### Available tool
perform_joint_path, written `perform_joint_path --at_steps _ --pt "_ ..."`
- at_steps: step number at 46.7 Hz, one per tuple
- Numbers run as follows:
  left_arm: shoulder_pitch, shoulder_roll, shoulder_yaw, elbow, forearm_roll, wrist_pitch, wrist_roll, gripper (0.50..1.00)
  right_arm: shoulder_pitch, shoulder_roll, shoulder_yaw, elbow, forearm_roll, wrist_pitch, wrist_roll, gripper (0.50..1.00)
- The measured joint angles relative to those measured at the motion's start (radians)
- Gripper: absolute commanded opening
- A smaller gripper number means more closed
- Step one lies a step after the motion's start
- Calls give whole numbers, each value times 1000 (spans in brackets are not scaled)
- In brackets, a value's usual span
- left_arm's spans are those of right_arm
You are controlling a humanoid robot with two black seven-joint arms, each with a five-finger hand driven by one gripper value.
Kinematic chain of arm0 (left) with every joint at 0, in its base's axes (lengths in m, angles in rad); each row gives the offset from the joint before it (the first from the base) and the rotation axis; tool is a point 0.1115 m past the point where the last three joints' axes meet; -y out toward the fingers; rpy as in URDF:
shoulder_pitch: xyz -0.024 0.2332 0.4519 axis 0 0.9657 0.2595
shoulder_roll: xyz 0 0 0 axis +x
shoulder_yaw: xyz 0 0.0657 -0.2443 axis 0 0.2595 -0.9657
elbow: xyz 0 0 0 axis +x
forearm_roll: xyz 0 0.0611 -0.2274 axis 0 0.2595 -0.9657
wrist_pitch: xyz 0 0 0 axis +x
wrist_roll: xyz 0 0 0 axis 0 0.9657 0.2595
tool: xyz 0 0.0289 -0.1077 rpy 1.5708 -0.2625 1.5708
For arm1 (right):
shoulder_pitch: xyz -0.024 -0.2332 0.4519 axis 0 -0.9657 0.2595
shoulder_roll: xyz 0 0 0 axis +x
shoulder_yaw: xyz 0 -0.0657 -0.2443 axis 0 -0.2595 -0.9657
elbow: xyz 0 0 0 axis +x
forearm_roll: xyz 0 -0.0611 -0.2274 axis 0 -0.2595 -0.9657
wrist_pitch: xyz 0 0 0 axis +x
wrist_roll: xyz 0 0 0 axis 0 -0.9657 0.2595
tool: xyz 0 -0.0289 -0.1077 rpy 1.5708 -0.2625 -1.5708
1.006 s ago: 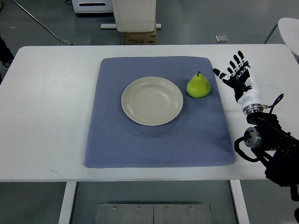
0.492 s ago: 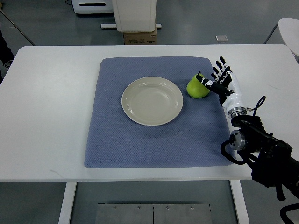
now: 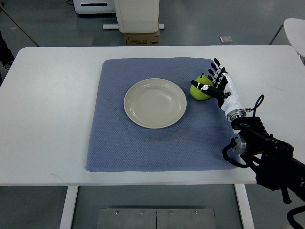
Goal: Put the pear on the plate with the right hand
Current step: 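Close the right hand's fingers around the green pear, then lift the green pear up with the right hand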
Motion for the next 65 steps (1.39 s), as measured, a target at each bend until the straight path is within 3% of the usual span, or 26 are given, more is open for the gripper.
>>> perform_joint_path --at_steps 20,54,60,65 --pt "0 0 0 0 0 0 0 1000 56 1 -59 -106 -1 -9 0 995" --pt "0 0 0 0 0 0 0 1000 74 2 -190 -124 -116 -75 0 977" --pt "0 0 0 0 0 0 0 1000 76 2 -230 -124 -120 -76 0 887" --pt "0 0 0 0 0 0 0 1000 76 2 -256 -124 -120 -76 0 726"
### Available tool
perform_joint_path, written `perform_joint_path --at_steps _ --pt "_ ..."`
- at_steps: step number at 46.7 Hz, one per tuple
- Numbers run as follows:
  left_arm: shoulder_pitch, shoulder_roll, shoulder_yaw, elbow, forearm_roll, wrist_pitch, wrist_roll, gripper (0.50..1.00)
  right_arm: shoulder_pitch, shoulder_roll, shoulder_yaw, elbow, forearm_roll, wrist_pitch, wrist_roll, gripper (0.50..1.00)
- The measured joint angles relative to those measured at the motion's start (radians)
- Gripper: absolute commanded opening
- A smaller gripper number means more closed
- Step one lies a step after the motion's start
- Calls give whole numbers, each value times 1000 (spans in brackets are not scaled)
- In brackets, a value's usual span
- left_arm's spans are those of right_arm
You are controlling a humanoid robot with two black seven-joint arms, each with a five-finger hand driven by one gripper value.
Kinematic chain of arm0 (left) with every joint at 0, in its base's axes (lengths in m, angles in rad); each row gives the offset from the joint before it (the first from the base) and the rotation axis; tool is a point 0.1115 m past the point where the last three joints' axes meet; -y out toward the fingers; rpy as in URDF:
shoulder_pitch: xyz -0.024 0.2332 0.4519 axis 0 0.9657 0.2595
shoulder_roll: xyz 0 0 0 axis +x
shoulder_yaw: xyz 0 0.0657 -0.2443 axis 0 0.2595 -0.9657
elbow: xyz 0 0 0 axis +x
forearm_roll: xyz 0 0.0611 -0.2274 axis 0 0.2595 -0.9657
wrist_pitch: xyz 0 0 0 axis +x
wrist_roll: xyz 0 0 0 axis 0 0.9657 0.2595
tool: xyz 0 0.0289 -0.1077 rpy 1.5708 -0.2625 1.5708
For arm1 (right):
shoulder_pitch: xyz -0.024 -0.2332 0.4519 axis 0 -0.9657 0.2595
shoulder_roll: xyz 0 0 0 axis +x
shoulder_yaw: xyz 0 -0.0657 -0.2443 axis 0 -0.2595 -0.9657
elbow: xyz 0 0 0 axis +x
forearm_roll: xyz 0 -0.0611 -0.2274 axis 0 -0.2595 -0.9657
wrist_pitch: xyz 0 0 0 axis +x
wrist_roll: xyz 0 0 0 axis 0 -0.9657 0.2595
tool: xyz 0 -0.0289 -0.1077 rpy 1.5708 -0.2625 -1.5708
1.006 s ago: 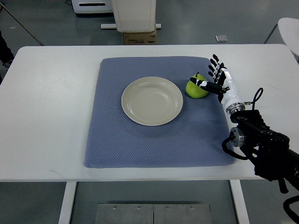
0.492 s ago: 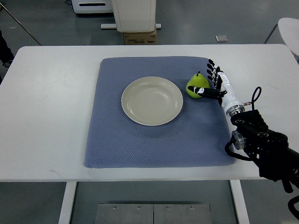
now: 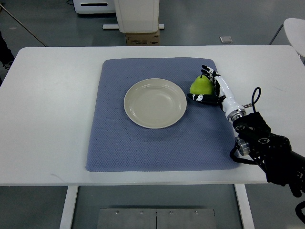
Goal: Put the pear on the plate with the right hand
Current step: 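Lift the green pear up with the right hand, then carry the pear over the plate and lower it onto the plate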
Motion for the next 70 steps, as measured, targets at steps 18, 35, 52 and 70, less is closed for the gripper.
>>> perform_joint_path --at_steps 18,35,52,70 --pt "0 0 0 0 0 0 0 1000 8 3 -48 -7 0 -1 0 500" --pt "0 0 0 0 0 0 0 1000 50 11 -39 -18 7 0 0 500" --pt "0 0 0 -1 0 0 0 1000 142 4 -44 -1 8 20 0 500" --pt "0 0 0 0 0 0 0 1000 186 27 -45 55 7 78 0 500"
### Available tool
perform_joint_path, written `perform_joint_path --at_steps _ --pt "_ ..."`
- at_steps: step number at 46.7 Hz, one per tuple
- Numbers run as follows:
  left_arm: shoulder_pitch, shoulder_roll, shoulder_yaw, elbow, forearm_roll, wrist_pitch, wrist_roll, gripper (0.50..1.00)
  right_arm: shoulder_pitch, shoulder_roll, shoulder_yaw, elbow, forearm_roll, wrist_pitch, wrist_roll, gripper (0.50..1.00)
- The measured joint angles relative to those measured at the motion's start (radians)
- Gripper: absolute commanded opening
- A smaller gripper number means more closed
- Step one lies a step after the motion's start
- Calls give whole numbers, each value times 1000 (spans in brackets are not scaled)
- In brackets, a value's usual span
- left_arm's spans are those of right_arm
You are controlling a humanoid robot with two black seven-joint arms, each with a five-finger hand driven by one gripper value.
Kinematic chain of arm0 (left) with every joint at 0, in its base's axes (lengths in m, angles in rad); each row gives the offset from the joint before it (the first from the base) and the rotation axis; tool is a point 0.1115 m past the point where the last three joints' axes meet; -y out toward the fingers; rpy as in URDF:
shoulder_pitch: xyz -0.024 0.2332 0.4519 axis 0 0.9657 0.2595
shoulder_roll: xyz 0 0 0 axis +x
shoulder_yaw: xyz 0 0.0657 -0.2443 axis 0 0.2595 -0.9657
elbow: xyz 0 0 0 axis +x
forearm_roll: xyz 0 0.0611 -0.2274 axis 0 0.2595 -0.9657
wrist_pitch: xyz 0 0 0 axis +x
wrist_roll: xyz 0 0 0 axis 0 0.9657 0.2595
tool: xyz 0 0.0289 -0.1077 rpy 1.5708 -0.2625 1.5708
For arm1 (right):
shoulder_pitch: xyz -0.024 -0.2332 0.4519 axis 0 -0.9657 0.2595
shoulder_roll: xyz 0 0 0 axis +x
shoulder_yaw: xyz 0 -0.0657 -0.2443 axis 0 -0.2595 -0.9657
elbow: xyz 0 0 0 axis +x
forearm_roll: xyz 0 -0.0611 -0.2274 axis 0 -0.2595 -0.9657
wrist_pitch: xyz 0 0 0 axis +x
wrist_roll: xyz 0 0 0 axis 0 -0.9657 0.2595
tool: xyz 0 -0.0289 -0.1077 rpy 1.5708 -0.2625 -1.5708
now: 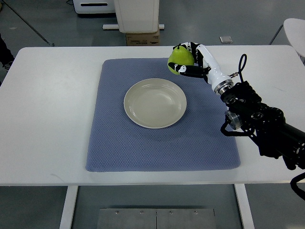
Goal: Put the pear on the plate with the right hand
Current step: 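Carry the pear over the plate and lower it onto the plate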
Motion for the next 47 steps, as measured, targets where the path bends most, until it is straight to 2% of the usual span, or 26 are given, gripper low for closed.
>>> perform_joint_path --at_steps 18,47 --pt "0 0 0 0 0 0 0 1000 -11 10 -54 106 -4 22 0 500" --pt "0 0 0 0 0 0 0 1000 -75 10 -132 112 -7 12 0 500"
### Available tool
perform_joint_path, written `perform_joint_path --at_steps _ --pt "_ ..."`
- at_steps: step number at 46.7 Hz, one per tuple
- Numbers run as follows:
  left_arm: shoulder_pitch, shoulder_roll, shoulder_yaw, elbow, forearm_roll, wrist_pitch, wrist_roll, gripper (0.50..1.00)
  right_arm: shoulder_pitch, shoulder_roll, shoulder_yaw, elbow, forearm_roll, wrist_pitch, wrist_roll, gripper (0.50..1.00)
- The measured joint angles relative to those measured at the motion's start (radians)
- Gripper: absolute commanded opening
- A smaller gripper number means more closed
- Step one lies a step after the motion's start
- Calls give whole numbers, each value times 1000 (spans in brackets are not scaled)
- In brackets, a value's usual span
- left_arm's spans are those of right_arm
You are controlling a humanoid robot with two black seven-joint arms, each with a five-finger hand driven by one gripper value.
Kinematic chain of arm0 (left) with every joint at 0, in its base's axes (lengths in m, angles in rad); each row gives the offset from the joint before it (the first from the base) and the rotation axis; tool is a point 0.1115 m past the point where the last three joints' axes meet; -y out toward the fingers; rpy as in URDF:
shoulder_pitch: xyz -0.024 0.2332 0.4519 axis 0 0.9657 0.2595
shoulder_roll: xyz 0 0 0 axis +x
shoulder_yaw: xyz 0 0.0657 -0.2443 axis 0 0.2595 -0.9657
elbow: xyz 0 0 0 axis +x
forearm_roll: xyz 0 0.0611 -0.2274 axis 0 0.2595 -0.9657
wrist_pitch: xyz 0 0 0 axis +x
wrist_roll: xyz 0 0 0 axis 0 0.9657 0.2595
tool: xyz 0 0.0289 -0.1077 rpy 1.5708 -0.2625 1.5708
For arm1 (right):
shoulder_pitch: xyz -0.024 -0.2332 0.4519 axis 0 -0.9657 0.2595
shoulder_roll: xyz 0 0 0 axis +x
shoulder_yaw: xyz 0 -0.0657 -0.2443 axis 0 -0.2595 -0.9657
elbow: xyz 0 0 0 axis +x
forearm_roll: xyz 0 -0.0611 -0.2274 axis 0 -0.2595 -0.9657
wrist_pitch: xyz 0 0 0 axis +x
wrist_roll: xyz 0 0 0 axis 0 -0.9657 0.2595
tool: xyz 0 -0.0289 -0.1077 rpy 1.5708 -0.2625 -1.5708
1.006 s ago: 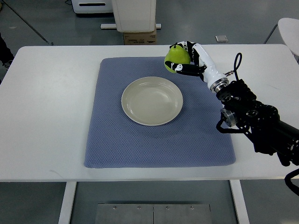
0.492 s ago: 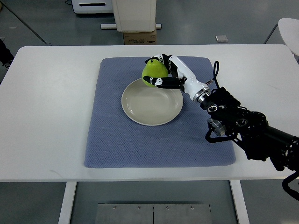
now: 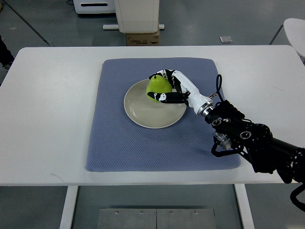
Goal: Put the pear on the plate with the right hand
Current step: 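Carry the pear over the plate and lower it onto the plate, then open the right hand's fingers to release the pear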
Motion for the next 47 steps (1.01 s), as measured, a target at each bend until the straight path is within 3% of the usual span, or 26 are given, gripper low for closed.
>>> perform_joint_path --at_steps 26,31,33,34,47 --pt "0 0 0 0 0 0 0 1000 -29 0 -5 -1 -5 -8 0 500" --pt "0 0 0 0 0 0 0 1000 -33 0 -2 -1 -4 -9 0 637" --pt "0 0 0 0 0 0 0 1000 -34 0 -2 -1 -4 -9 0 659" --pt "0 0 0 0 0 0 0 1000 -34 0 -2 -1 -4 -9 0 715" --pt "0 0 0 0 0 0 0 1000 -35 0 0 4 -3 -9 0 918"
